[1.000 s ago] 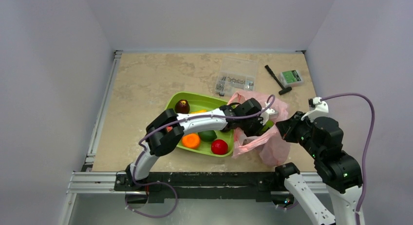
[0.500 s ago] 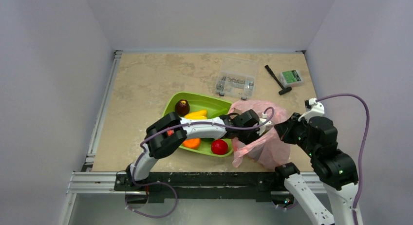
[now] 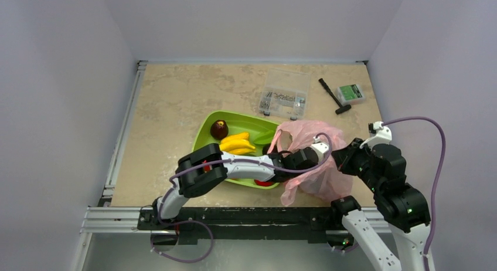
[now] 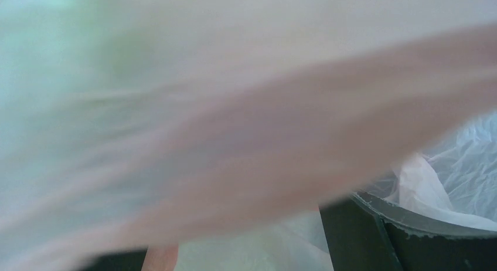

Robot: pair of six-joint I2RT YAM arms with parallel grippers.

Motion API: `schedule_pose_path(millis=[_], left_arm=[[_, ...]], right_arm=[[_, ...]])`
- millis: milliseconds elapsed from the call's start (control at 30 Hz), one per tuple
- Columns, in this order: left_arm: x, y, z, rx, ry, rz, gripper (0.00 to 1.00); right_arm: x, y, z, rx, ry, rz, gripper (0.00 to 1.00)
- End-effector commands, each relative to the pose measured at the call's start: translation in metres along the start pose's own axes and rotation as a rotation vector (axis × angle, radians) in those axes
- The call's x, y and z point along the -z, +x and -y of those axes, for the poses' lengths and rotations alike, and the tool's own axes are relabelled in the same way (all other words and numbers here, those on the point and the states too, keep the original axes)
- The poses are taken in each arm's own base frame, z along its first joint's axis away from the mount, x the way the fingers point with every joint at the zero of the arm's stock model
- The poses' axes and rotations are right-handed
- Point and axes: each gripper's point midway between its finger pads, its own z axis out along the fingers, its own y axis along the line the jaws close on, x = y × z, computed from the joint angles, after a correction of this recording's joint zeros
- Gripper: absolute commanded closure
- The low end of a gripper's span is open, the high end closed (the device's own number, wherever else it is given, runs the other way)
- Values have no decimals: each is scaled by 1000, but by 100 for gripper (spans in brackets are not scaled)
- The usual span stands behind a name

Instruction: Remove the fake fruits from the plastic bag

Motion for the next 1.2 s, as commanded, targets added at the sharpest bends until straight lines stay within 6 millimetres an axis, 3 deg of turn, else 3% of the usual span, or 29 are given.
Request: schedule_pose_path(millis=[0, 167, 300, 433, 600, 700, 800, 967, 1067, 1167], left_arm=[[-8, -18, 5, -2, -115, 103, 0], [-27, 9, -18, 19, -232, 34, 0], [-34, 21, -36, -11, -326, 6, 0], [-35, 27, -57, -12, -414, -7, 6], [-15, 10, -82, -11, -442, 24, 18], [4, -5, -106, 66, -403, 31, 19], [18, -20, -118, 113, -336, 29, 18], [36, -44, -98, 60, -219, 38, 19], [44, -51, -75, 51, -111, 35, 20], [49, -58, -56, 53, -22, 39, 18]], right_arm=[[-3, -10, -3, -1, -10, 42, 100], [-3, -10, -4, 2, -11, 40, 100], [-2, -9, -3, 2, -12, 39, 100], [-2, -9, -3, 1, -11, 39, 100], [-1, -10, -4, 0, -12, 42, 100], [-2, -11, -6, -9, -23, 51, 100], [-7, -17, -17, -47, -72, 76, 100], [-17, -23, -28, -120, -115, 97, 100], [-18, -22, -22, -133, -83, 98, 100], [-19, -9, -11, -122, -23, 36, 100]])
